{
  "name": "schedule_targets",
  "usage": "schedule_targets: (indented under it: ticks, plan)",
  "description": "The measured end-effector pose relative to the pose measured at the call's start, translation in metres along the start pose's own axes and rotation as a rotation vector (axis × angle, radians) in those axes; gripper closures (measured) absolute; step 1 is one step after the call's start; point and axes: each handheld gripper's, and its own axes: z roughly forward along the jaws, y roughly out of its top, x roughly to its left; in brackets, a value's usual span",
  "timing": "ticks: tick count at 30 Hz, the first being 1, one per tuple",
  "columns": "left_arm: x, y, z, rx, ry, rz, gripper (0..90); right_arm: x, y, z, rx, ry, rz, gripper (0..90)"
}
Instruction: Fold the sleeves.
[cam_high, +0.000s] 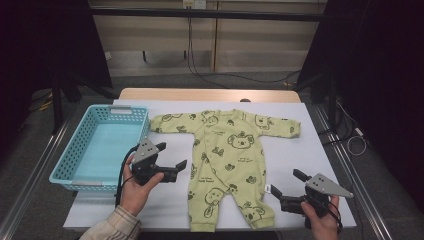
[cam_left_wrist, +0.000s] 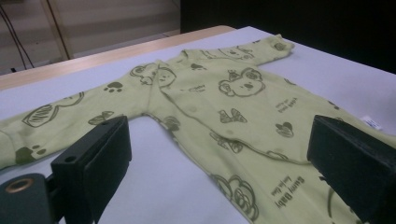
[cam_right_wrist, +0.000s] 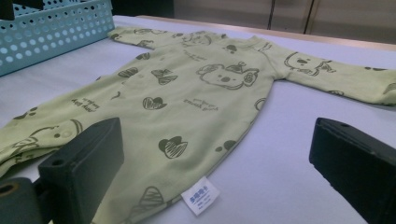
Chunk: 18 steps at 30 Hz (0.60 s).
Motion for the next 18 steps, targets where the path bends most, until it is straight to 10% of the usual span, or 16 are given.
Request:
schedule_targets:
  ticks: [12,18]
  plan:
    - [0.02,0.018,0.028,-0.004,0.017,-0.025,4.0,0.0,-0.002,0.0,-0.051,-0.026,-0.003,2.9]
    - [0.02,0.03,0.045,0.013,0.065,0.04,4.7,-0.001,-0.003,0.0,-0.075,-0.034,0.001,3.0]
